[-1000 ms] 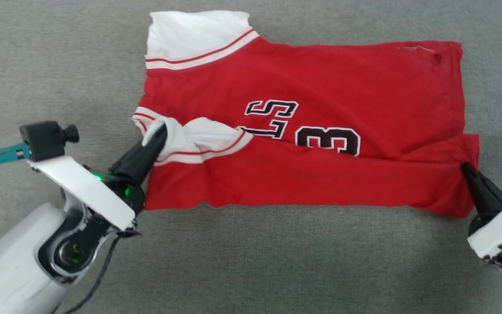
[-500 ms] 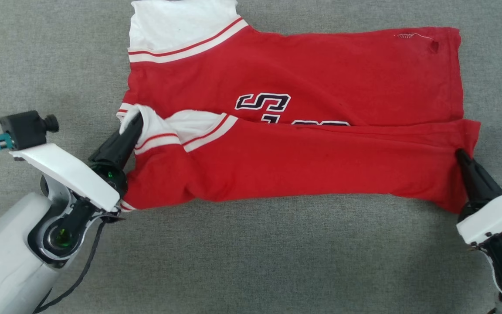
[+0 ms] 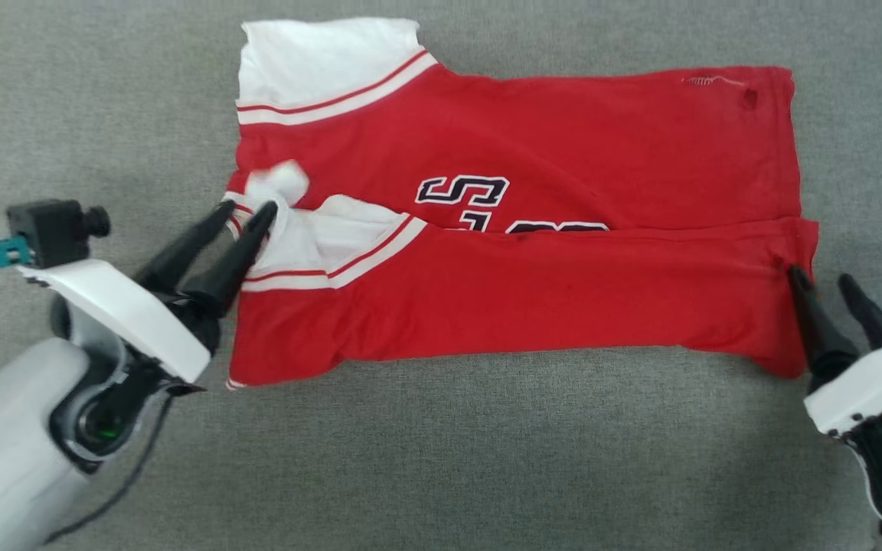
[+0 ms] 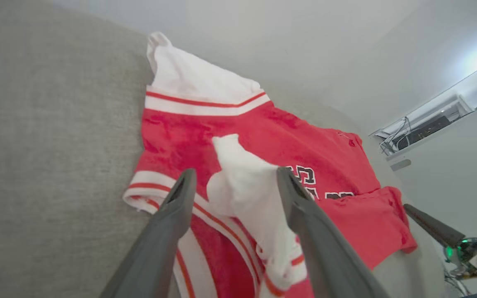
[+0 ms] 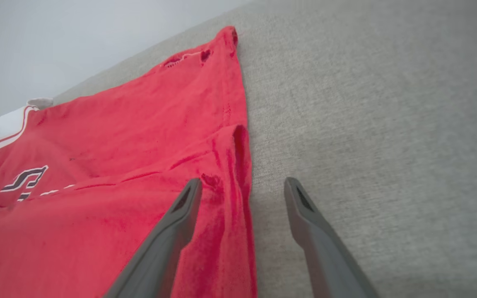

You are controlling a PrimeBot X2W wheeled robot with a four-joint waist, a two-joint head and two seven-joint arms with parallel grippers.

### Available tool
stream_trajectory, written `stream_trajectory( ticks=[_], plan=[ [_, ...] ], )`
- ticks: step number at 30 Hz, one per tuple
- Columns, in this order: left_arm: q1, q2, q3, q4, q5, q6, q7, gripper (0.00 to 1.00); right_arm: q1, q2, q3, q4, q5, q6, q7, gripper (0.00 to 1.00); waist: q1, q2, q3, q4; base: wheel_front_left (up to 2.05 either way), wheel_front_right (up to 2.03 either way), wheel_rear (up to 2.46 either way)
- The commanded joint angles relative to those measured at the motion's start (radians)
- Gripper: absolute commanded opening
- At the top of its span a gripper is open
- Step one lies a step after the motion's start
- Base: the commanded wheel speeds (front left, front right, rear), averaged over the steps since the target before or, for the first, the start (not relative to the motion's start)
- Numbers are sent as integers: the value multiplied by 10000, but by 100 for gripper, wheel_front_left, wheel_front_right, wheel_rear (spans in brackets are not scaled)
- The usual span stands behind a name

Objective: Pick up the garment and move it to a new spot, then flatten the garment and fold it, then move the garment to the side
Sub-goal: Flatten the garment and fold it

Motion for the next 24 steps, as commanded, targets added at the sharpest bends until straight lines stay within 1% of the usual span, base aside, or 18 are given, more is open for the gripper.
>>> stream_trajectory(
  ticks=[1,5,7,9,11,14,15,17,19,21,24],
  plan=[
    [-239,300,-137,-44,383,23,-237,100,168,-92,-110,-178,-155,0,-153,100,0,0,-212,63,0,0,0],
    [-691,1050,-847,99,1705,23,-563,100,489,-159,-282,-689,-382,0,-261,100,0,0,-568,125,0,0,0],
    [-834,1344,-1227,106,2099,23,-541,100,644,-177,-352,-979,-476,0,-286,100,0,0,-743,148,0,0,0],
    [-925,1648,-1608,-67,2213,23,-271,100,781,-163,-403,-1277,-592,0,-214,100,0,0,-867,162,0,0,0],
    [-891,1911,-1882,-254,1860,23,268,100,894,-100,-430,-1536,-661,-2,-125,100,0,0,-955,167,0,0,0],
    [-700,2273,-2554,-593,1382,23,1834,100,997,-17,-405,-1803,-693,0,-8,100,0,0,-1003,145,0,0,0],
    [-700,2273,-2554,-593,1382,23,1834,100,997,-17,-405,-1803,-693,0,-8,100,0,0,-1003,145,0,0,0],
    [-550,2397,-2836,-732,658,23,2862,100,1045,47,-348,-1898,-741,0,28,100,0,0,-993,111,0,0,0],
    [-521,2507,-2988,-854,186,23,3632,100,1062,110,-250,-1954,-774,0,34,100,0,0,-958,36,0,0,0],
    [-453,2432,-3065,-873,-260,22,4076,100,1063,149,-169,-1948,-742,0,35,100,0,0,-905,-64,0,0,0],
    [-408,2261,-3002,-832,-764,22,4296,100,1044,182,-130,-1905,-694,0,-13,100,0,0,-822,-220,0,0,0]
  ],
)
